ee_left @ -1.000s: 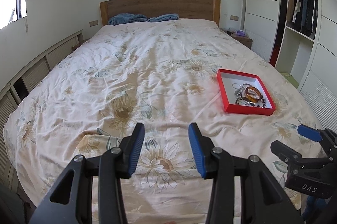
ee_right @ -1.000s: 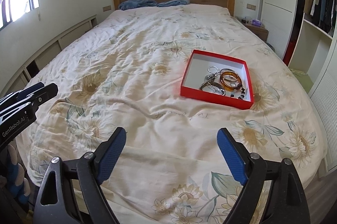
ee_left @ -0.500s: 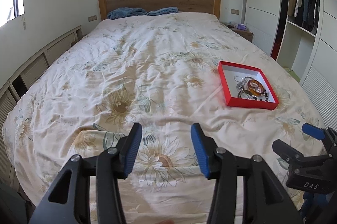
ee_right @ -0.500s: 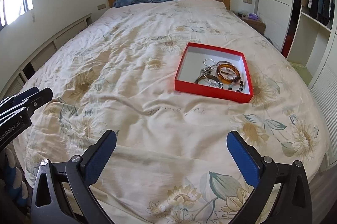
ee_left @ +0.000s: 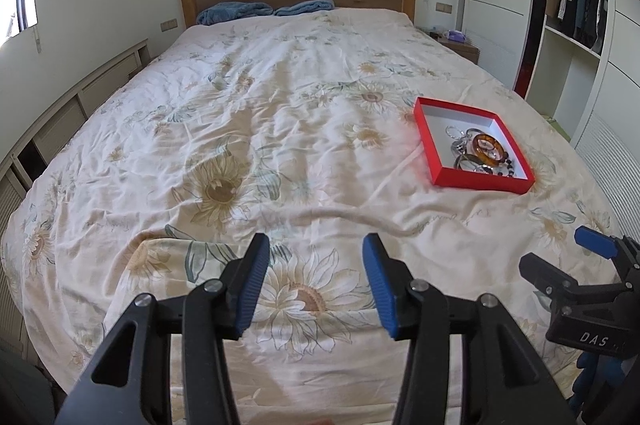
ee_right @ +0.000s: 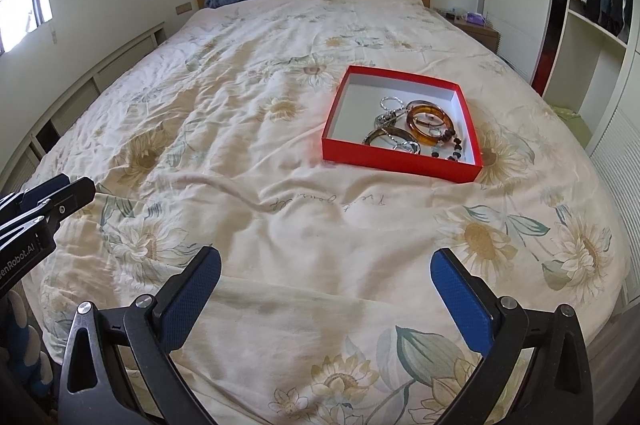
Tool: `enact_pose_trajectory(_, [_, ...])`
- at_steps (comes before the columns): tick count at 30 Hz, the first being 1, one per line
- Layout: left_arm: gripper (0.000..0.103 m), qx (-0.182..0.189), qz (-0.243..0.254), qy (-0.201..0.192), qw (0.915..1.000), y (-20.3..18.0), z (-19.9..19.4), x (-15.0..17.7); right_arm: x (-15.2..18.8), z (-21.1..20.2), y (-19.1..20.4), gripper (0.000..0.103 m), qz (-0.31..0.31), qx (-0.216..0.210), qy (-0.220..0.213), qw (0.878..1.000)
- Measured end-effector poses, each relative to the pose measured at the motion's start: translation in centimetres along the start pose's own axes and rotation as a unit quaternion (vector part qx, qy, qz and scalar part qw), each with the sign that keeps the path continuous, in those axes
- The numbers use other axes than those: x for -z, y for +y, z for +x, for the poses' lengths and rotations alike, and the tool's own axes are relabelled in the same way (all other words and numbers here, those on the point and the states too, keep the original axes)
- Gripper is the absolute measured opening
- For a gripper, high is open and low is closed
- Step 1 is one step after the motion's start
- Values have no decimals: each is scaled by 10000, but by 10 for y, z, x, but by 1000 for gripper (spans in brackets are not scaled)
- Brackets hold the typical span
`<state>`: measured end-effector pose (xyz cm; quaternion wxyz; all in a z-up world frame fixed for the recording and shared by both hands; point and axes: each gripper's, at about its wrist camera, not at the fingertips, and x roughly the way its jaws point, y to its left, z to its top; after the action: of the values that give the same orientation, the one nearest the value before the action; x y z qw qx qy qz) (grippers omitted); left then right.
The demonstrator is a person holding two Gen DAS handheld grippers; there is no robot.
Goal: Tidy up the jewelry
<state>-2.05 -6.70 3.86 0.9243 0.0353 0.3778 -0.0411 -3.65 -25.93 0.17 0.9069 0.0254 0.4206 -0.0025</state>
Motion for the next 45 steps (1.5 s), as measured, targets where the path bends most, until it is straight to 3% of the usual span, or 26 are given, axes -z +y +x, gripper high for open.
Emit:
enact_pose_trajectory(26, [46, 85, 7, 345, 9994, -4, 30, 5, -4, 19, -2, 103, -60, 109, 44, 9999])
enact_pose_trajectory(45, [46, 82, 49, 331, 9994, -9, 30, 6, -5, 15, -10, 103, -22, 253, -24, 9997])
